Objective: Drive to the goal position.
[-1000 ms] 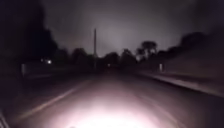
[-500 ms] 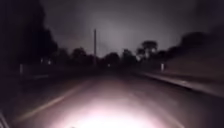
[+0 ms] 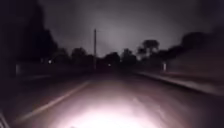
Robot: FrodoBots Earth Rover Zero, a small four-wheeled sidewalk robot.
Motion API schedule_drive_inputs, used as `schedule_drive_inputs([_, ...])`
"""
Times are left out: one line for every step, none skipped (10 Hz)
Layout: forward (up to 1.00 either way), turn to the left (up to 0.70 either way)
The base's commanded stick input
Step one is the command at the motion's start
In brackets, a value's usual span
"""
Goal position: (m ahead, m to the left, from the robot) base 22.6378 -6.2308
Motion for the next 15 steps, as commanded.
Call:
schedule_drive_inputs([0.7,0.0])
schedule_drive_inputs([0.7,0.0])
schedule_drive_inputs([0.7,0.0])
schedule_drive_inputs([0.7,0.0])
schedule_drive_inputs([0.7,0.0])
schedule_drive_inputs([0.7,0.0])
schedule_drive_inputs([0.7,0.0])
schedule_drive_inputs([0.7,0.0])
schedule_drive_inputs([0.7,0.0])
schedule_drive_inputs([0.7,0.0])
schedule_drive_inputs([0.7,0.0])
schedule_drive_inputs([0.7,0.0])
schedule_drive_inputs([0.7,0.0])
schedule_drive_inputs([0.7,0.0])
schedule_drive_inputs([0.7,0.0])
